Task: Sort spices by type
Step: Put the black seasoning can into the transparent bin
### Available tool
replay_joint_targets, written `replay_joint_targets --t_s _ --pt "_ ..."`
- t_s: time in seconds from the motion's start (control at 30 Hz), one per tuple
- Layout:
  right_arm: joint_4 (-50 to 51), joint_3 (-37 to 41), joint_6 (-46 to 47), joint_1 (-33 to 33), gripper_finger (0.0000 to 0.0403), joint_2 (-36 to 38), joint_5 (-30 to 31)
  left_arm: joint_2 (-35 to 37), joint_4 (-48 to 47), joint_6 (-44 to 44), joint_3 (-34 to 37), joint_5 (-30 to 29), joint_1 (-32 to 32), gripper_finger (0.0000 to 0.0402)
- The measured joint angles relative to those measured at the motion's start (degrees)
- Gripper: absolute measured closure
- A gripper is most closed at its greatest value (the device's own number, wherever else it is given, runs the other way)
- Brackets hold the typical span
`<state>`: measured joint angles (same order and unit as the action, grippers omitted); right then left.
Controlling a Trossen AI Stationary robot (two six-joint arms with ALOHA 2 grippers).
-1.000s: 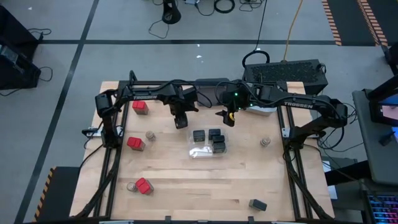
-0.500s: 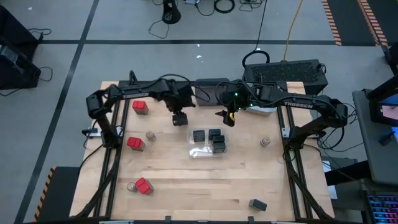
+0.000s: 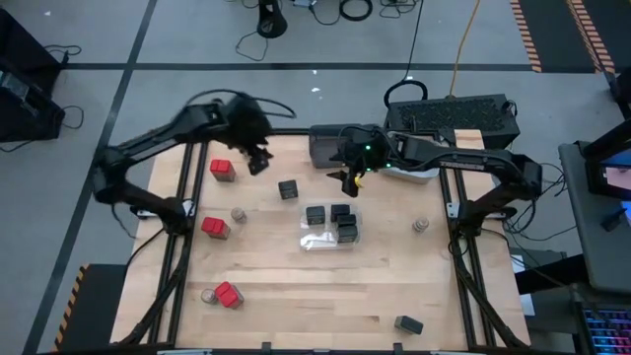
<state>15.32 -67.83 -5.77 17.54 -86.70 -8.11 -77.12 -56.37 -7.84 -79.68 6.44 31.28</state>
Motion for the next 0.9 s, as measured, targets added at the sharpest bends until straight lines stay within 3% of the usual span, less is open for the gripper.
replay_joint_targets --t_s 0.2,0.43,0.73,0.9 --pt "-2.1 -6.9 0.3 0.0 0.0188 -9.0 -2.8 10.7 5.9 1.5 7.6 2.0 4.7 0.0178" --pt "-0.3 -21.3 -3.2 0.1 0.0188 -21.5 -6.6 18.9 13.7 5.1 18.5 7.6 9.0 0.0178" --pt "11.1 -36.5 -5.6 0.0 0.0188 -34.1 -13.0 22.8 18.1 5.6 24.3 10.7 11.6 0.0178" --pt "16.6 -41.8 -8.7 -1.1 0.0188 -38.2 -13.2 23.3 22.4 5.5 25.4 13.4 13.4 0.0178"
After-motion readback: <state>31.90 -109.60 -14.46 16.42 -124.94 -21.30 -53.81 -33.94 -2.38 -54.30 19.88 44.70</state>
